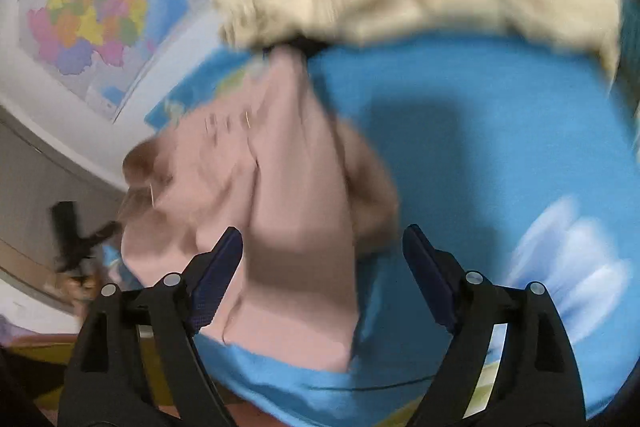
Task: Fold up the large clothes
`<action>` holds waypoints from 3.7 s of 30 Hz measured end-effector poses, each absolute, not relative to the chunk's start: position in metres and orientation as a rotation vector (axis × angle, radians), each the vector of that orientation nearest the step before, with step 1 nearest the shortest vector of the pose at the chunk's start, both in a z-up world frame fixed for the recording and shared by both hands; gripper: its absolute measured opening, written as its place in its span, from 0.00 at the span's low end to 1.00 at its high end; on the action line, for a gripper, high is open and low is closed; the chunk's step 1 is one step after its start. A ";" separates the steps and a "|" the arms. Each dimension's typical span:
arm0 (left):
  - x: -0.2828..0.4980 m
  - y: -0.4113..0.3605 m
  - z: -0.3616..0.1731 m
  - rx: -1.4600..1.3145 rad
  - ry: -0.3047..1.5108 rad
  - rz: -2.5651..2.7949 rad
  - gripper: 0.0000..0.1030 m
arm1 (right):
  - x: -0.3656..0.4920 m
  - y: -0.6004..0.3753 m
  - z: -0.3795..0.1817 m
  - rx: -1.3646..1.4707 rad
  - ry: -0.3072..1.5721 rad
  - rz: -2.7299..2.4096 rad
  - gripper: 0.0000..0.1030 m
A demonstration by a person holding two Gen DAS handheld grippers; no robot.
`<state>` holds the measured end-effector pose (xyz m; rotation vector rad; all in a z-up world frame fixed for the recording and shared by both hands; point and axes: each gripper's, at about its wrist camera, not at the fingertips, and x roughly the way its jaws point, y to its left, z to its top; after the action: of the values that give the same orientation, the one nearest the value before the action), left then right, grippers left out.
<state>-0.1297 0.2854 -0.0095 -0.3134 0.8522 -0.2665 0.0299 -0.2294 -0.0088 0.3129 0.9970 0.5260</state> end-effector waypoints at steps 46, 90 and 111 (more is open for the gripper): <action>-0.030 0.191 -0.037 0.220 1.006 -0.378 0.57 | 0.055 -0.065 -0.020 -0.170 0.970 0.764 0.30; 0.002 0.235 -0.042 0.106 0.974 -0.073 0.72 | 0.119 -0.156 -0.014 0.031 0.929 0.459 0.02; -0.074 0.273 -0.055 -0.205 0.949 -0.205 0.49 | 0.063 -0.208 -0.046 0.278 1.029 0.599 0.15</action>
<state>-0.0744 0.2732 -0.0546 -0.2051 0.9488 -0.2050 0.0633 -0.2079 -0.0458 0.2779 1.0290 0.5990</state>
